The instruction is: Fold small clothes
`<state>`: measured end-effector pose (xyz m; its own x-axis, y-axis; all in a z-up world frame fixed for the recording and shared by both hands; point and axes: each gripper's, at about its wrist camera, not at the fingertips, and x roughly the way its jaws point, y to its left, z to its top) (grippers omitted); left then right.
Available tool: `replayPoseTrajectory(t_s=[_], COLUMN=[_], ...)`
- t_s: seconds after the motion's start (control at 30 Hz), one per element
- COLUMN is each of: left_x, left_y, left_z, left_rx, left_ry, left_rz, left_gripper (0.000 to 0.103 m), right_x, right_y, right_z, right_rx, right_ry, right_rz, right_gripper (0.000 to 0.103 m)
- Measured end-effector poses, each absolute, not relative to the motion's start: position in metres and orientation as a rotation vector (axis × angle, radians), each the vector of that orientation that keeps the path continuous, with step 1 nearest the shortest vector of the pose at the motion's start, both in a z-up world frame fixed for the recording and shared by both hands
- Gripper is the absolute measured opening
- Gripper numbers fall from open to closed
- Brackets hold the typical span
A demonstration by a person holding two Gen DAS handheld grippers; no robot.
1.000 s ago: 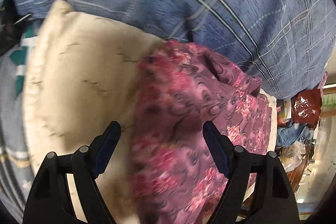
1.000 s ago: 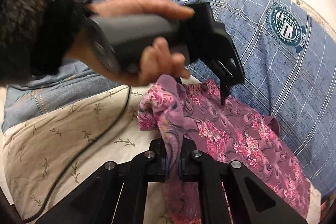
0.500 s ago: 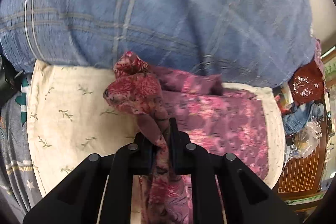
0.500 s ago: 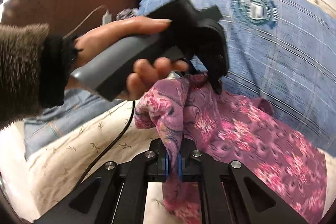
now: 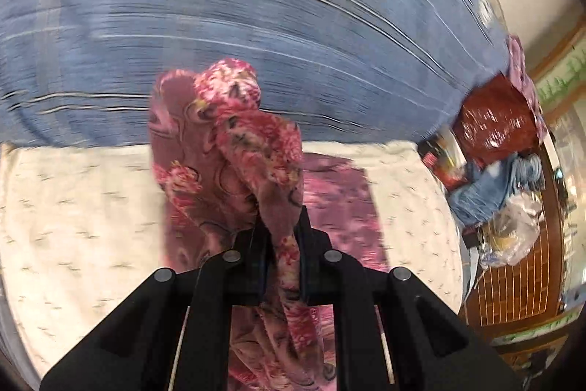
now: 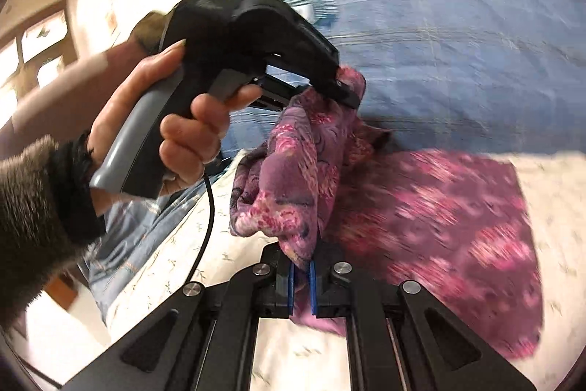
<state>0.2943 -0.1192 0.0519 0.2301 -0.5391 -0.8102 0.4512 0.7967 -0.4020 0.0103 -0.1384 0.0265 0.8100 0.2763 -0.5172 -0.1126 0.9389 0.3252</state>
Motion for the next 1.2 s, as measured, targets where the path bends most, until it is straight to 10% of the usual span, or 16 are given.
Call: replayPoseTrajectory(t_s=[0.37, 0.6, 1.2], left_x=[0.298, 0.298, 0.260], left_y=[-0.237, -0.259, -0.314], left_z=[-0.028, -0.007, -0.047], left_rx=[0.193, 0.272, 0.665], left_ry=[1.351, 1.326, 1.374], left_rz=[-0.552, -0.501, -0.373], left_gripper=[0.017, 0.070, 0.071], right_x=[0.002, -0.003, 0.002], right_y=[-0.253, -0.259, -0.266], right_z=[-0.068, -0.083, -0.082], right_rx=[0.733, 0.767, 0.877], right_ry=[0.741, 0.689, 0.636], right_rz=[0.192, 0.305, 0.318], right_gripper=[0.014, 0.026, 0.045])
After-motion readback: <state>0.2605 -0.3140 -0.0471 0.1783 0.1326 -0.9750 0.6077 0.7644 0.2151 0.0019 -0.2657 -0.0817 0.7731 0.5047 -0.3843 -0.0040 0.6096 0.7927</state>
